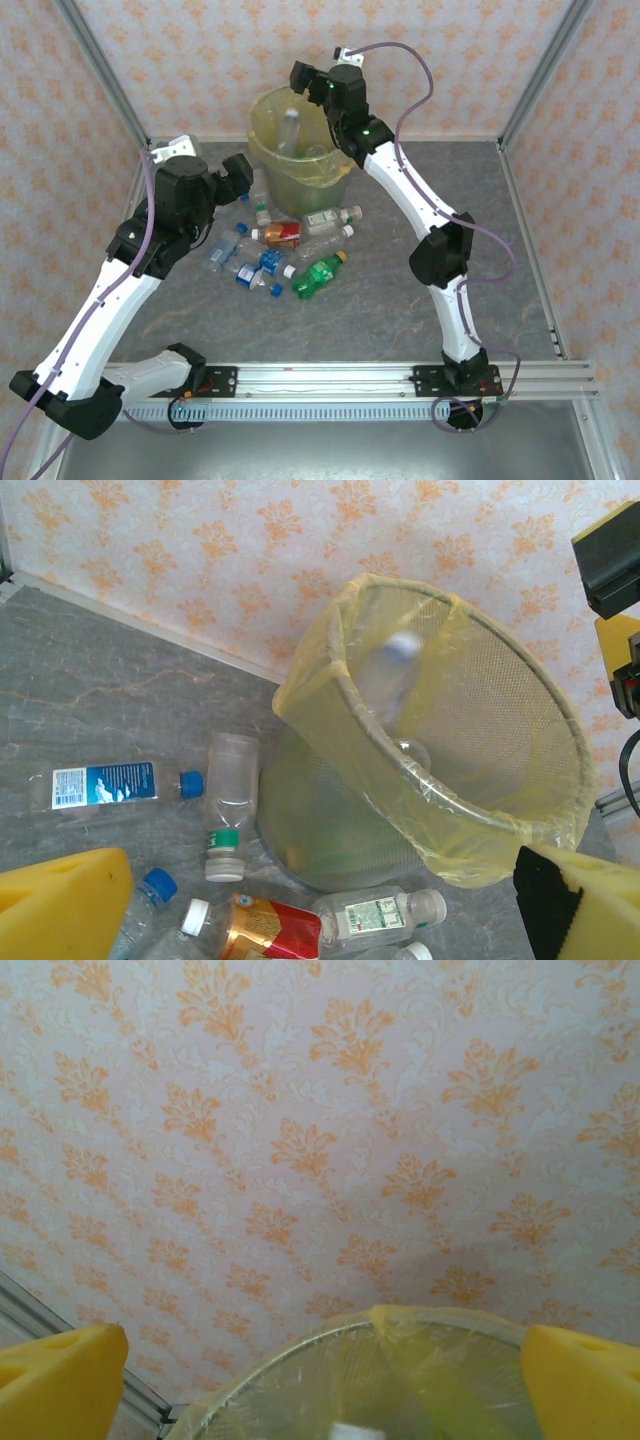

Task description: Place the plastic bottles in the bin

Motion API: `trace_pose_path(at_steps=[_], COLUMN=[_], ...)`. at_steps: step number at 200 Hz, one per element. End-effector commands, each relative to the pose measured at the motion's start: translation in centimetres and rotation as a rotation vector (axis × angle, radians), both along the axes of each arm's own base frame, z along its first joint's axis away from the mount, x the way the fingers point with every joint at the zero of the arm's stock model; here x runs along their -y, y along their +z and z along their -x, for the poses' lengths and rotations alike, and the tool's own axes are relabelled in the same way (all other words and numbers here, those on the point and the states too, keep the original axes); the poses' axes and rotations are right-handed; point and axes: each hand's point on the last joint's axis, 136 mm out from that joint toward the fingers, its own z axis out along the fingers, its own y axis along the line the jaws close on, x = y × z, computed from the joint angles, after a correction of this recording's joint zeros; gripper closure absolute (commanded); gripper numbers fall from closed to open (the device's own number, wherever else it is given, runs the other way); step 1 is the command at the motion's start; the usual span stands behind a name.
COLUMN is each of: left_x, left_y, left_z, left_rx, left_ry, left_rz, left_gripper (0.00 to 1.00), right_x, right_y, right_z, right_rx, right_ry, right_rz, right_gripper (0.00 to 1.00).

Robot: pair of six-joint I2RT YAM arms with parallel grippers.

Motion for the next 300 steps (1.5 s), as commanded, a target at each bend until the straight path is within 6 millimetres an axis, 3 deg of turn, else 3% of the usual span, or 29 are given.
trace_pose_path(at_steps=[1,65,151,191,249,276,300], left_x=[-0.4,-0.7,-1.6,-3.9,-7.1,-8.3,-8.9], left_y=[-0.3,-3.0,-11.7,-15.3,-18.7,-20.5,-21.0], left_z=[0.0,0.1,0.5,0.0,-4.1,-6.3,-8.8], left_rx=[-0.013,-0.07,-0.255,-0.341,-0.412,-0.424,-0.364], left_ry=[0.024,0.066,0.078,0.104,0.159,0.25,0.309], left_rz=[-0.014,0.009,0.012,-0.052,0.021,0.222,0.428], left_gripper=[0.01,0.01,0.01,0.01,0.01,0.01,0.07], right_x=[0.9,2.3,4.9,6.5,8.2,8.8,9.3], right_y=[4.1,5.3,5.1,4.5,3.7,3.5,3.3], right_z=[2.0,4.2,8.5,10.8,13.0,13.7,14.0], right_rx=[0.05,0.044,0.042,0.041,0.038,0.038,0.035], right_ry=[0.01,0.01,0.017,0.012,-0.003,-0.012,-0.026], right_rz=[-0.011,-0.007,0.01,0.034,0.043,0.045,0.053], right_gripper=[0.0,0.0,0.0,0.0,0.0,0.0,0.0])
